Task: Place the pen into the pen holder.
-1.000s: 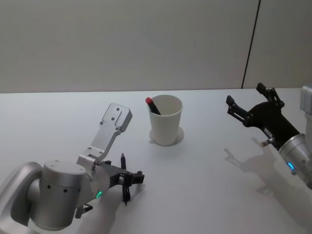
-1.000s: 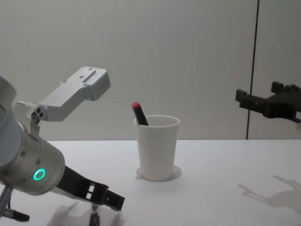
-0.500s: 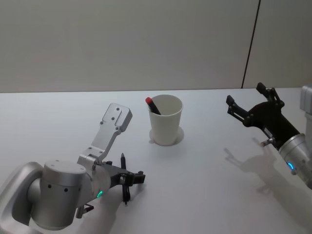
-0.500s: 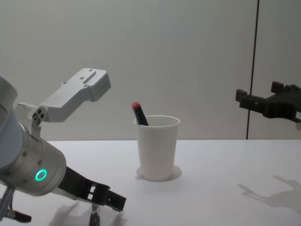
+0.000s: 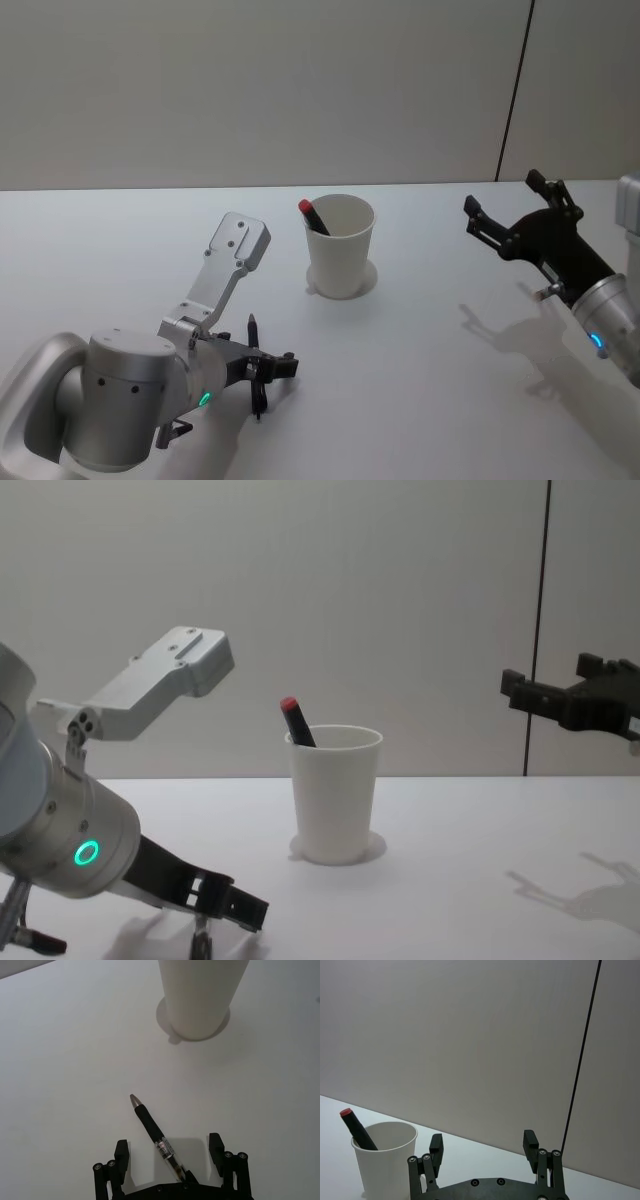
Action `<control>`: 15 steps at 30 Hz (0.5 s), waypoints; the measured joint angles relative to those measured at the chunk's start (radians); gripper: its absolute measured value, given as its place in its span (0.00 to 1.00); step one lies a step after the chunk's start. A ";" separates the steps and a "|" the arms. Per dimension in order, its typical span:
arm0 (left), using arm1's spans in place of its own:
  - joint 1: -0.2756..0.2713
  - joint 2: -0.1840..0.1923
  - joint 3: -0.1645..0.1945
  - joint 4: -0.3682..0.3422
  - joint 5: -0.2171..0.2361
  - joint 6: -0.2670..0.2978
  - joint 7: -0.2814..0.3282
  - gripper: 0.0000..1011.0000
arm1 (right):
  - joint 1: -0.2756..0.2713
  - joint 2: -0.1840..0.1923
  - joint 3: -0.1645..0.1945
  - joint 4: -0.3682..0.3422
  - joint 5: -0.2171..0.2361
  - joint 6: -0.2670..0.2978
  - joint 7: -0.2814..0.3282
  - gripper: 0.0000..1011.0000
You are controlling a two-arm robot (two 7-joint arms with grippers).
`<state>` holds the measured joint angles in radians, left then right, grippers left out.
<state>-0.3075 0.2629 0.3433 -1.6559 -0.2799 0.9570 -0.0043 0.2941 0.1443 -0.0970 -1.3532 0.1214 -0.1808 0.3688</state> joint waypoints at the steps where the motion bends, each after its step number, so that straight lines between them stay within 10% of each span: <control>1: 0.000 0.000 0.000 0.000 0.000 0.000 0.000 0.99 | 0.000 0.000 0.000 0.000 0.000 0.000 0.000 0.99; 15: 0.007 -0.003 -0.005 -0.006 0.017 0.009 -0.022 0.99 | 0.000 0.000 0.000 0.000 0.000 0.000 0.000 0.99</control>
<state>-0.3009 0.2599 0.3379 -1.6617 -0.2630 0.9661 -0.0266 0.2940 0.1442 -0.0970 -1.3532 0.1214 -0.1808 0.3688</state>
